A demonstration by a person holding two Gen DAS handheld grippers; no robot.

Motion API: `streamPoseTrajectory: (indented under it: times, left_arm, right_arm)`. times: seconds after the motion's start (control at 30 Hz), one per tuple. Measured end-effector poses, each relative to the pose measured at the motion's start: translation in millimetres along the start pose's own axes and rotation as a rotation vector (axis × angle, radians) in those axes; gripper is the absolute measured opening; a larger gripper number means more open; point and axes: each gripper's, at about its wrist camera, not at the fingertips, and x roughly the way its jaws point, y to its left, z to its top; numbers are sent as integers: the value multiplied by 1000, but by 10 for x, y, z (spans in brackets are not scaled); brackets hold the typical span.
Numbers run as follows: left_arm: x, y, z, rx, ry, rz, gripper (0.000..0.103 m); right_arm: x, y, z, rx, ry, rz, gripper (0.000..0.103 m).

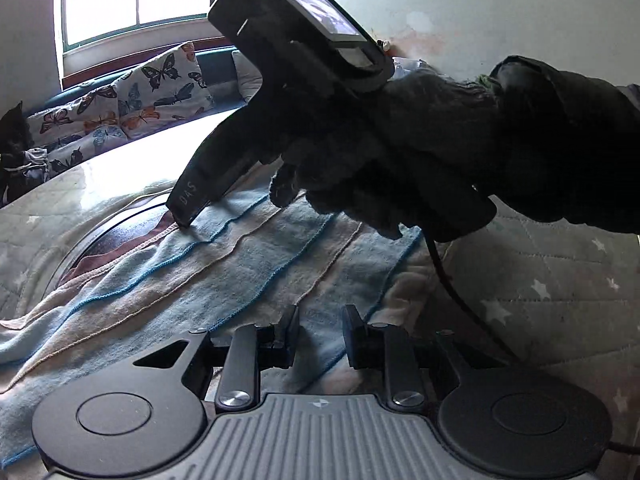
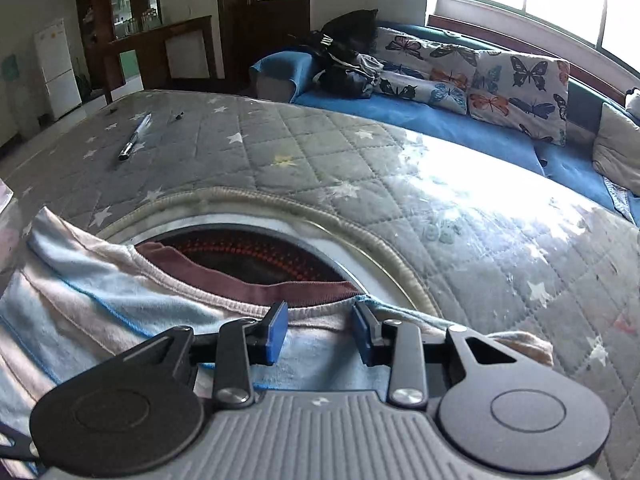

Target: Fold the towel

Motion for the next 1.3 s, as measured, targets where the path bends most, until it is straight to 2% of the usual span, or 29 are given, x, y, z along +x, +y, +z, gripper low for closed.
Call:
streamPoseTrajectory:
  times: [0.1,0.17,0.3,0.53,0.7,0.93,1.07,1.3]
  left_arm:
    - [-73,48,-13,-23,-5,12,27]
    - [-150,117,9,-43,-20,45,27]
    - [-335,387,61,-109,-51,150,27]
    - [-509,1098,30,-273,-41,348,27]
    - [-546,1409,-60,-332,-16,406,26]
    - [-472,1554,-146,-355,-4,422,27]
    - [-542,1439,-105,-331,-21,429,28]
    - [-785,905,-144,-238,-73,326,33]
  right_arm:
    - [-111,-54,-24,7,-25,-7,35]
    - [-227,-105,-51,12,-41,-13,35]
    - [-478,-249,-172,28,-63,-27,35]
    - [-659,-540,-391,91,-82,-60,35]
    - [-647,-704,-422,136,-98,-72,35]
    - [-410,-816,-338,155,-83,-103,33]
    - [-551,-741,-366,110,-83,-99,34]
    - [-953,-412,-740,7,-71,-60,38]
